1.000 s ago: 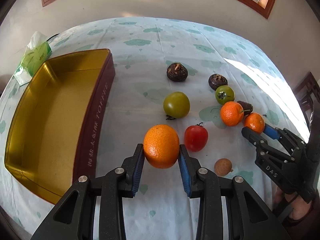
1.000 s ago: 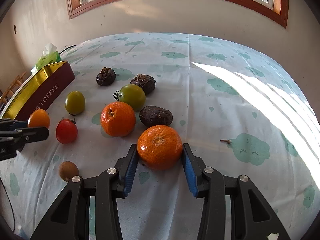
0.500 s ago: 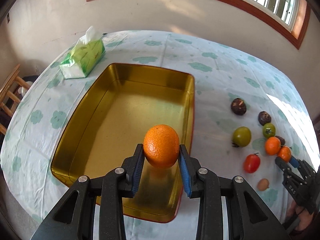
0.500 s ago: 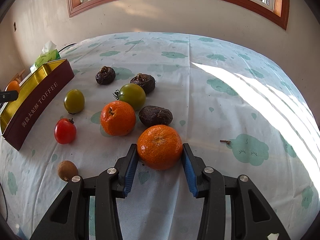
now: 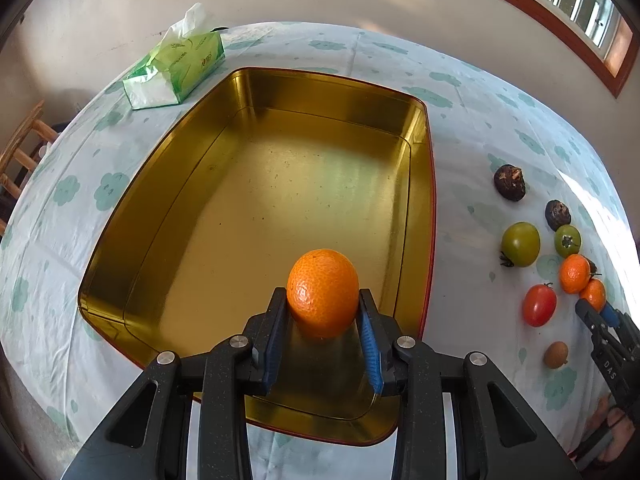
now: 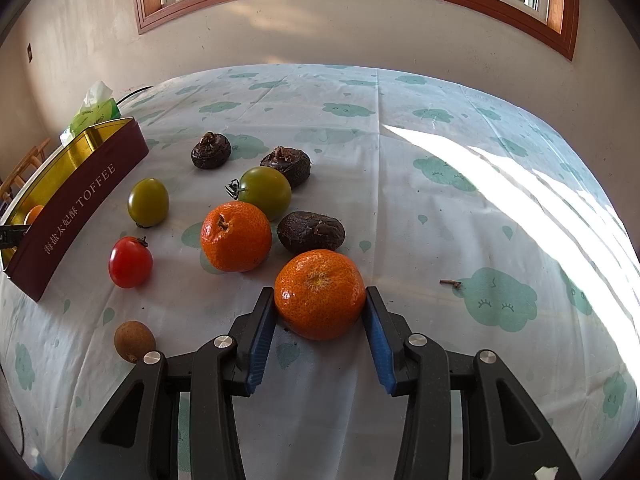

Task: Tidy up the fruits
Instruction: 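Carry the orange into the tin with left tool and open it while right holds the mandarin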

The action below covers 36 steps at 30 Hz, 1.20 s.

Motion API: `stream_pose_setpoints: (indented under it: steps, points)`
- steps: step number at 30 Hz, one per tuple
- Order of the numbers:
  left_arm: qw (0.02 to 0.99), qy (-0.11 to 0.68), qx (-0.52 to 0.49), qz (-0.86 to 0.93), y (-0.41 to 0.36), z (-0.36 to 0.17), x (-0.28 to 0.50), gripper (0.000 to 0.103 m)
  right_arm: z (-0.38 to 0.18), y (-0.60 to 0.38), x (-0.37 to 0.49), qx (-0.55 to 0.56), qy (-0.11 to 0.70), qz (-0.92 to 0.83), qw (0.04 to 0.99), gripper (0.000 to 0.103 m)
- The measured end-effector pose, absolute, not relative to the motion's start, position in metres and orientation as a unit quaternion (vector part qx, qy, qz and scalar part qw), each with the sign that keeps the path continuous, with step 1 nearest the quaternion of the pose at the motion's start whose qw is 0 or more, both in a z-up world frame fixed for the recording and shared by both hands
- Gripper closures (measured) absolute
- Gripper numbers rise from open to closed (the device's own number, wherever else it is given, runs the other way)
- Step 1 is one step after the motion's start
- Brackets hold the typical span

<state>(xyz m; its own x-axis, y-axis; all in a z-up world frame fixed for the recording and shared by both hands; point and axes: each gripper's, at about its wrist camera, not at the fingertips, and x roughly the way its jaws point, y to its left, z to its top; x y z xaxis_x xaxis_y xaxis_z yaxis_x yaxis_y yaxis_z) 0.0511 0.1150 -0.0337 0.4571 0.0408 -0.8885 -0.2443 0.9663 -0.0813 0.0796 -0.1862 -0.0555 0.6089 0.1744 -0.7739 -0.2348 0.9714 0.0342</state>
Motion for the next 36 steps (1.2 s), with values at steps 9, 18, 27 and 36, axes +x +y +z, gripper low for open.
stream_pose_setpoints:
  steps: [9, 18, 27, 36]
  points:
    - [0.841, 0.526, -0.108, 0.064, 0.102, -0.038, 0.049, 0.068, -0.055, -0.186, 0.079, -0.035, 0.427, 0.114, 0.896, 0.062]
    - [0.839, 0.530, -0.104, 0.071, 0.107, -0.041, 0.051, 0.068, -0.055, -0.186, 0.079, -0.036, 0.427, 0.114, 0.896, 0.062]
    - [0.836, 0.535, -0.099, 0.078, 0.109, -0.043, 0.053, 0.068, -0.056, -0.185, 0.079, -0.036, 0.427, 0.113, 0.896, 0.062]
    - [0.835, 0.535, -0.106, 0.075, 0.111, -0.042, 0.052, 0.066, -0.056, -0.185, 0.079, -0.036, 0.427, 0.113, 0.897, 0.062]
